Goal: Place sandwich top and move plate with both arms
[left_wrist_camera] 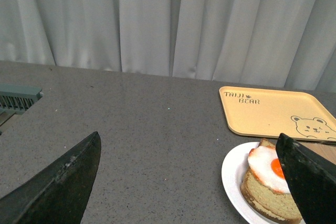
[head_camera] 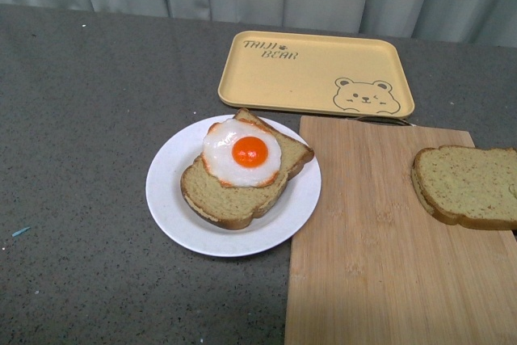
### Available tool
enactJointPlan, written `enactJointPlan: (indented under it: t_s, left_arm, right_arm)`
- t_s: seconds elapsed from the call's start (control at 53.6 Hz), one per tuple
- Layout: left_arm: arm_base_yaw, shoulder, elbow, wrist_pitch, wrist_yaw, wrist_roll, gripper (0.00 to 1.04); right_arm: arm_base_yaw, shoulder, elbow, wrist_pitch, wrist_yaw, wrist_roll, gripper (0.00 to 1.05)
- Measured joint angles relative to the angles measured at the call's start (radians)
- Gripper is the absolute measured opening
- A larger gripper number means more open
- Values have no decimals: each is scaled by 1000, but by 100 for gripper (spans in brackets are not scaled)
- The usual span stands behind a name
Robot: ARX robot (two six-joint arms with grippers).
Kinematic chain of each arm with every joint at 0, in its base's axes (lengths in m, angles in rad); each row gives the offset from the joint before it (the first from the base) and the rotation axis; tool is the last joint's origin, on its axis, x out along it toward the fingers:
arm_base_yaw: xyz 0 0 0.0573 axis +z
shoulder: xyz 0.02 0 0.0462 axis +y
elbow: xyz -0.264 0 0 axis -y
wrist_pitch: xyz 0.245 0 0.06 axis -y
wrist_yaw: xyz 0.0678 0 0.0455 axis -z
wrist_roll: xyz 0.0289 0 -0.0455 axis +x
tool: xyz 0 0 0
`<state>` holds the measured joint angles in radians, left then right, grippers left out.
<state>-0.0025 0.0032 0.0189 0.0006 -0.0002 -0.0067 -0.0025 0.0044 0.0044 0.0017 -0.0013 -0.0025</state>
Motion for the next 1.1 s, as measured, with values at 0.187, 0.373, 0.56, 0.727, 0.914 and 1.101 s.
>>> enactJointPlan:
  t_s: [0.187,0.373,0.56,0.727,0.914,1.101]
  left_arm:
    - [0,0,0,0,0,0,98]
    - [0,0,0,0,0,0,98]
    - [0,0,0,0,0,0,98]
    - [0,0,0,0,0,0,98]
    - [0,0,0,0,0,0,98]
    - [0,0,0,0,0,0,98]
  right_arm:
    - [0,0,0,0,0,0,95]
    - [0,0,0,0,0,0,95]
    - [0,0,0,0,0,0,95]
    - [40,46,16,-38,180,-65,95]
    - [-42,323,32,95,139,-101,95]
    - [-164,727,101,322,-82,-84,95]
